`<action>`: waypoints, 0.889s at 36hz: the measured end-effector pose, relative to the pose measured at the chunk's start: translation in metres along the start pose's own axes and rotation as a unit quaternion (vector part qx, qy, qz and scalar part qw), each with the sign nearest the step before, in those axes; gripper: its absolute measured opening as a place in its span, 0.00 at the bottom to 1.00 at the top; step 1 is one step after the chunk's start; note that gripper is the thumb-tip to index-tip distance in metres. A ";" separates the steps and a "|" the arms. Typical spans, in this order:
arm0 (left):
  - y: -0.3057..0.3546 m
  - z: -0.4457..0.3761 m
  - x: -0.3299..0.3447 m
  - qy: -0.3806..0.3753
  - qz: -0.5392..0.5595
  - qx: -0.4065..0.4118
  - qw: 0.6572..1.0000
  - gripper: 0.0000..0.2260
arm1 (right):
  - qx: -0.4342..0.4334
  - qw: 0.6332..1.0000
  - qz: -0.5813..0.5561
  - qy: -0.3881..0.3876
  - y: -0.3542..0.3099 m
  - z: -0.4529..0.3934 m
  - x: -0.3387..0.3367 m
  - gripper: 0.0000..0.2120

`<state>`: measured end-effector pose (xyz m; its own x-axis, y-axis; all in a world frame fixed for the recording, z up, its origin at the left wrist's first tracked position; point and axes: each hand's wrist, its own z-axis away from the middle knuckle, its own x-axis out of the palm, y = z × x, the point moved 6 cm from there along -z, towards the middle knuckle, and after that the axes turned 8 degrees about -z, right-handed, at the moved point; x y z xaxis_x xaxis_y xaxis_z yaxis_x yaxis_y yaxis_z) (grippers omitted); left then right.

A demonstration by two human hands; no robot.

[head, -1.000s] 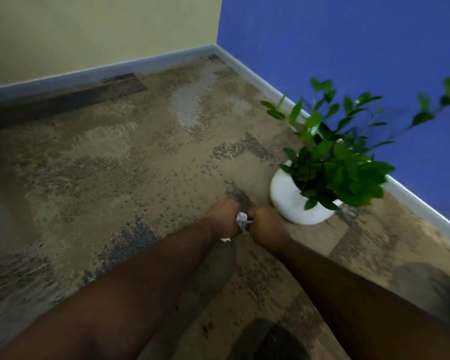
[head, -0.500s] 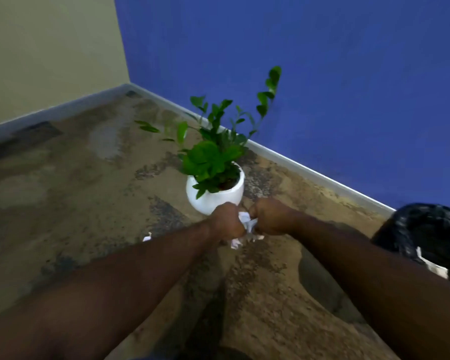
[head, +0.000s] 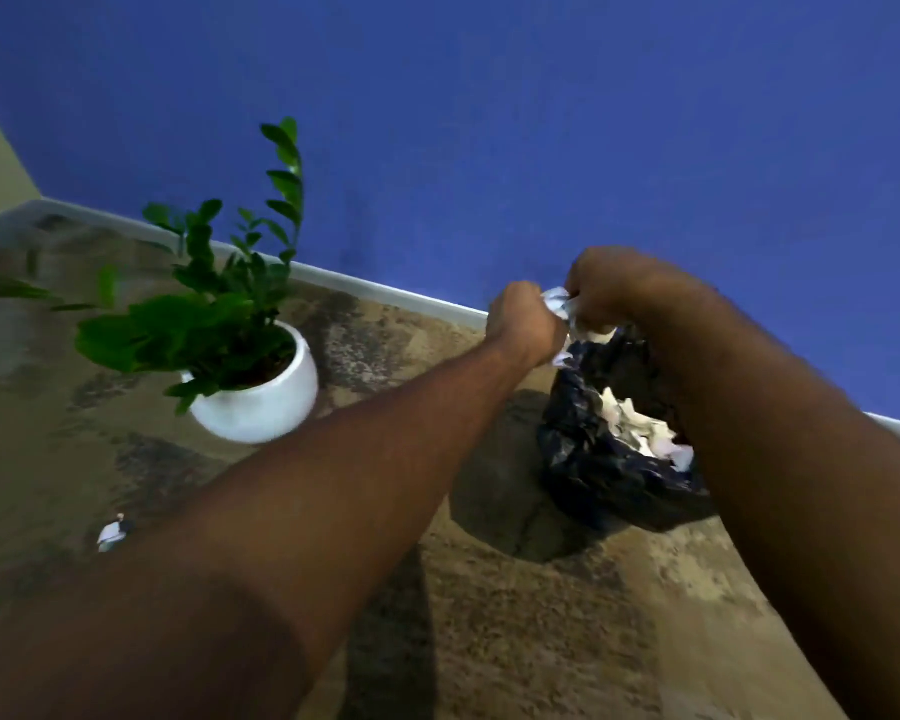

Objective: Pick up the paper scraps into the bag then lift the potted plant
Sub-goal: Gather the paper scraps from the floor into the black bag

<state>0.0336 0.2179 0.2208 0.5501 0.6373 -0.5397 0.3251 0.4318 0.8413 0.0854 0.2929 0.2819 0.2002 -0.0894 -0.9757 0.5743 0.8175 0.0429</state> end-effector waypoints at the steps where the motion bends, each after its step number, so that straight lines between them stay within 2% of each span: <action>1: 0.009 0.003 0.010 0.002 -0.002 -0.004 1.000 0.06 | 0.013 1.000 -0.001 0.002 0.014 0.003 0.000 0.04; 6: 0.038 0.005 0.064 -0.031 0.006 0.001 1.000 0.11 | 0.074 0.997 -0.006 -0.005 0.071 0.015 0.006 0.03; 8: 0.045 0.008 0.080 -0.037 -0.014 0.013 0.999 0.08 | 0.092 0.996 -0.005 -0.002 0.089 0.018 0.014 0.03; 11: 0.047 0.010 0.101 -0.066 -0.038 0.006 0.997 0.15 | 0.104 0.994 -0.028 0.012 0.114 0.022 0.031 0.05; 16: 0.053 0.016 0.123 -0.144 -0.051 0.017 0.988 0.12 | 0.114 0.987 -0.106 0.030 0.144 0.026 0.056 0.05; 21: 0.056 0.020 0.136 -0.228 -0.065 0.038 0.971 0.34 | 0.123 0.987 -0.106 -0.015 0.153 0.035 0.073 0.06; 23: 0.056 0.020 0.137 -0.235 -0.090 0.065 0.966 0.37 | 0.129 0.986 -0.100 -0.022 0.153 0.036 0.075 0.04; 25: 0.055 0.020 0.134 -0.224 -0.124 0.088 0.963 0.38 | 0.139 0.983 -0.120 0.001 0.156 0.033 0.074 0.03; 27: 0.055 0.020 0.127 -0.203 -0.134 0.107 0.964 0.36 | 0.149 0.978 -0.144 0.035 0.156 0.029 0.071 0.07; 30: 0.058 0.018 0.111 -0.148 -0.121 0.142 0.971 0.19 | 0.167 0.969 -0.156 0.093 0.150 0.024 0.063 0.06; 32: 0.055 0.017 0.102 -0.145 -0.112 0.142 0.973 0.16 | 0.167 0.969 -0.134 0.125 0.141 0.020 0.057 0.07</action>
<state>0.1206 0.2963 0.2126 0.6206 0.3232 -0.7144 0.6390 0.3195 0.6997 0.1938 0.3920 0.2368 -0.1665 -0.0984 -0.9811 0.8121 0.5506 -0.1930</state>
